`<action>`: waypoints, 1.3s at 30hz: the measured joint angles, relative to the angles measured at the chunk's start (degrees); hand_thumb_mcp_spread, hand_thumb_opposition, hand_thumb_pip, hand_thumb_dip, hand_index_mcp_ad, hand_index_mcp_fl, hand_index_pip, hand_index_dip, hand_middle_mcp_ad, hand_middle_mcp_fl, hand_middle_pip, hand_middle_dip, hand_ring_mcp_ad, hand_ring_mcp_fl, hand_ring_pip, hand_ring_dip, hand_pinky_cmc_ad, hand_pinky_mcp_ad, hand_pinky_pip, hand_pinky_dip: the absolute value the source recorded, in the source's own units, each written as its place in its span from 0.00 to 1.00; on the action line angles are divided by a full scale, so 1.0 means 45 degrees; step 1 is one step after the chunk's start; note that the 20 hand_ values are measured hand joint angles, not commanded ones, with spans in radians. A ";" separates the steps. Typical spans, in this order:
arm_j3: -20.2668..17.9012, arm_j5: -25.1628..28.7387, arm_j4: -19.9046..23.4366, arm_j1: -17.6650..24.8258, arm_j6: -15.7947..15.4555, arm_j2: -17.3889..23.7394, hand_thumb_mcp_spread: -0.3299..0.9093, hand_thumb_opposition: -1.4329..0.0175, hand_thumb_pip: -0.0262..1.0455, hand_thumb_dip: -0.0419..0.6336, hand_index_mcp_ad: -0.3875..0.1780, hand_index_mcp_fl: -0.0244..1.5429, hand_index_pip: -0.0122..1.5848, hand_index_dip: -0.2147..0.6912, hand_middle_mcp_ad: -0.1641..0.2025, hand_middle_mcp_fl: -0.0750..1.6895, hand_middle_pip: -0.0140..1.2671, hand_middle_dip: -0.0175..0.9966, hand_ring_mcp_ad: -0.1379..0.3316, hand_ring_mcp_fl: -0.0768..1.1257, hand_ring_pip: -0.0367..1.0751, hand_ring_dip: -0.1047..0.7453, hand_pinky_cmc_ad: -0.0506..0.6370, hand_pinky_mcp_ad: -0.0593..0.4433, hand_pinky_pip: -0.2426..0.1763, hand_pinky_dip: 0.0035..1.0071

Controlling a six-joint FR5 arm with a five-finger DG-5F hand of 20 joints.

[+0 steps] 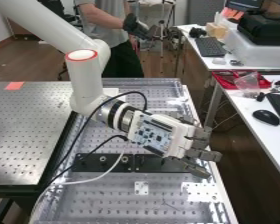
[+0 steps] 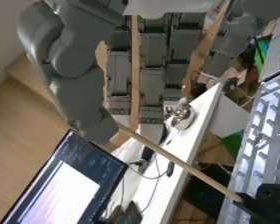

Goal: Grab the chopstick and place it in the clear container

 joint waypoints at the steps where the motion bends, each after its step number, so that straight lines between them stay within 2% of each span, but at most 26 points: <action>1: -0.0008 0.0004 0.0009 0.0000 -0.0002 0.0007 0.69 0.40 0.64 0.50 0.61 0.23 0.80 0.26 0.62 0.42 0.56 0.65 0.28 0.46 0.09 0.62 0.58 0.55 0.70 0.17; 19: -0.0088 0.0139 0.0055 -0.0023 0.0029 0.0033 0.69 0.40 0.64 0.50 0.61 0.28 0.78 0.26 0.63 0.44 0.55 0.65 0.28 0.47 0.09 0.62 0.56 0.55 0.70 0.17; 25: -0.0066 0.0226 0.0158 -0.0016 0.0045 -0.0008 0.69 0.40 0.61 0.50 0.61 0.33 0.79 0.26 0.62 0.47 0.54 0.65 0.27 0.49 0.09 0.62 0.57 0.55 0.70 0.17; 27: -0.0058 0.0287 0.0200 -0.0006 0.0006 -0.0018 0.70 0.38 0.58 0.49 0.61 0.37 0.83 0.24 0.62 0.47 0.54 0.65 0.27 0.50 0.09 0.62 0.57 0.55 0.70 0.17; 28: -0.0052 0.0307 0.0209 -0.0003 -0.0007 -0.0021 0.70 0.37 0.56 0.49 0.61 0.38 0.84 0.24 0.62 0.48 0.55 0.65 0.28 0.50 0.09 0.62 0.57 0.55 0.70 0.17; 31: -0.0032 0.0412 0.0252 0.0018 -0.0093 -0.0035 0.72 0.33 0.55 0.48 0.60 0.39 0.87 0.26 0.62 0.52 0.54 0.65 0.28 0.53 0.09 0.62 0.57 0.55 0.69 0.17; 33: -0.0023 0.0446 0.0305 0.0030 -0.0180 -0.0039 0.74 0.33 0.55 0.48 0.60 0.41 0.87 0.26 0.62 0.58 0.55 0.65 0.28 0.56 0.10 0.62 0.58 0.55 0.74 0.17; 37: 0.0016 0.0526 0.0330 0.0051 -0.0314 -0.0043 0.75 0.31 0.51 0.48 0.60 0.48 0.83 0.26 0.62 0.59 0.56 0.65 0.27 0.58 0.10 0.62 0.57 0.58 0.75 0.17; 39: 0.0067 0.0513 0.0280 0.0057 -0.0397 -0.0046 0.76 0.31 0.51 0.48 0.61 0.48 0.82 0.26 0.62 0.60 0.56 0.65 0.27 0.60 0.10 0.63 0.60 0.58 0.76 0.17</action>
